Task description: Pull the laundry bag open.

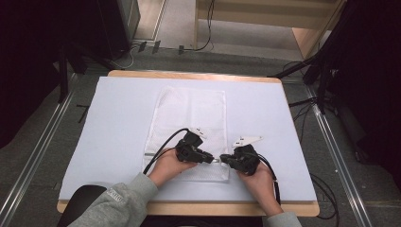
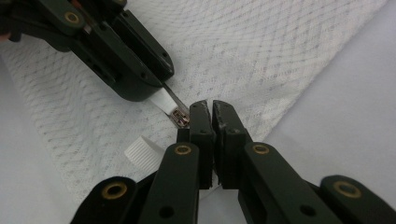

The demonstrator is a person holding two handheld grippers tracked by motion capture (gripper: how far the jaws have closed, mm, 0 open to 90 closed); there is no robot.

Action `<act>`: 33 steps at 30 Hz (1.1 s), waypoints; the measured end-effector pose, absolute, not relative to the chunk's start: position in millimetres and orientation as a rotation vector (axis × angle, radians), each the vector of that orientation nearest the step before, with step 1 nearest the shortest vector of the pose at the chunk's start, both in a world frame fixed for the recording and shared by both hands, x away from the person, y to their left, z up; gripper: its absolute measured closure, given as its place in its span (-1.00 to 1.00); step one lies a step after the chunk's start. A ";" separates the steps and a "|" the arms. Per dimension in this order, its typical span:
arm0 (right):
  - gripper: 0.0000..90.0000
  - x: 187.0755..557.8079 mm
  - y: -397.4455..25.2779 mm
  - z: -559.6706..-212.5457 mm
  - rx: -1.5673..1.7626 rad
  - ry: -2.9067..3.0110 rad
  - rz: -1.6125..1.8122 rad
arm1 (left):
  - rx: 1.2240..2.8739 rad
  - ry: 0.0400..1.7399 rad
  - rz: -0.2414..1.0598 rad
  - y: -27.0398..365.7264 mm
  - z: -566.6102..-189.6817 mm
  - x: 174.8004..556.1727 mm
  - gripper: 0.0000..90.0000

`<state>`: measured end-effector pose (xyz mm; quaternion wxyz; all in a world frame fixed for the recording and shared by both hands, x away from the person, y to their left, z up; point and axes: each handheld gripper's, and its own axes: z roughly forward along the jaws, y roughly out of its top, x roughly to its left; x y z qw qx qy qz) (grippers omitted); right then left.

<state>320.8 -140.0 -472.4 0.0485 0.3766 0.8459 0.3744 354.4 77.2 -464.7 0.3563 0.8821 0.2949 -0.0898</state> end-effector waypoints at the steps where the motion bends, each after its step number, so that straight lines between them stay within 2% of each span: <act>1: 0.97 320.7 -140.0 -472.4 1.149 2.578 1.141 | 2.273 0.758 -0.232 76.1 -465.7 354.3 0.80; 9: 0.96 321.0 -140.3 -472.6 1.146 2.580 1.144 | 2.270 0.711 -0.219 65.6 -469.7 350.2 0.81; 17: 0.96 321.2 -140.4 -472.9 1.143 2.579 1.146 | 2.269 0.712 -0.208 64.8 -470.8 351.1 0.91; 23: 0.97 320.3 -140.3 -472.9 1.115 2.580 1.138 | 2.243 0.767 -0.293 67.2 -472.0 356.8 0.94; 33: 1.00 316.6 -139.1 -474.1 1.030 2.571 1.126 | 2.244 0.813 -0.361 72.2 -470.2 363.0 0.96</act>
